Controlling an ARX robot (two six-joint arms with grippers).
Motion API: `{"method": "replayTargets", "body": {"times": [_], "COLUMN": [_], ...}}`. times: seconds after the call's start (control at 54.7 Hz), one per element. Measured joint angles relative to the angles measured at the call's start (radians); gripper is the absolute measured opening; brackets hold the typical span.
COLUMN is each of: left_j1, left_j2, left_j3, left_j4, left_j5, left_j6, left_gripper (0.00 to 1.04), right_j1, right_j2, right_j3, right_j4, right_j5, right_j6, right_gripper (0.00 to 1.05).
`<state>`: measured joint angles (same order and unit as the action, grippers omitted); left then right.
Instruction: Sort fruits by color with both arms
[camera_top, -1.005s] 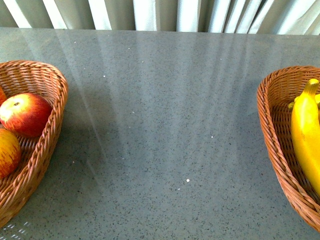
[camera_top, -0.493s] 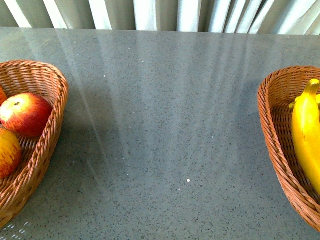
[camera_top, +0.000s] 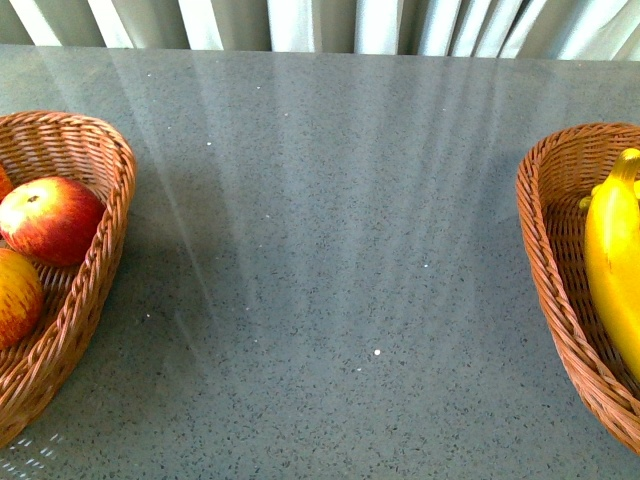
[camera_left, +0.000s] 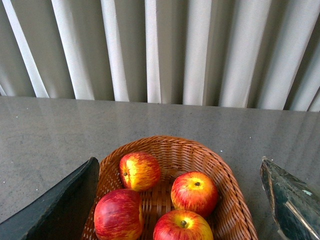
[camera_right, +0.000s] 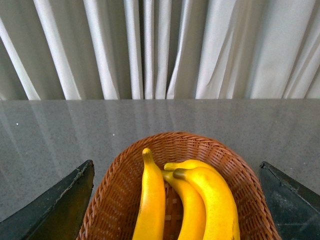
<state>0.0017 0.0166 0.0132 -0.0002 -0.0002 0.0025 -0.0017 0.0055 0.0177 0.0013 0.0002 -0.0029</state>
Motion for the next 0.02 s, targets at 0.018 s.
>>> {"method": "replayTargets", "body": {"times": [0.018], "left_j1": [0.0], "left_j2": [0.0], "left_j3": [0.0], "left_j4": [0.0], "left_j5": [0.0], "left_j6": [0.0], "left_gripper": [0.96], "right_j1": [0.0], "right_j2": [0.0], "right_j3": [0.0], "right_j4": [0.0], "right_j5": [0.0], "right_j6": [0.0], "right_gripper": [0.96]}}
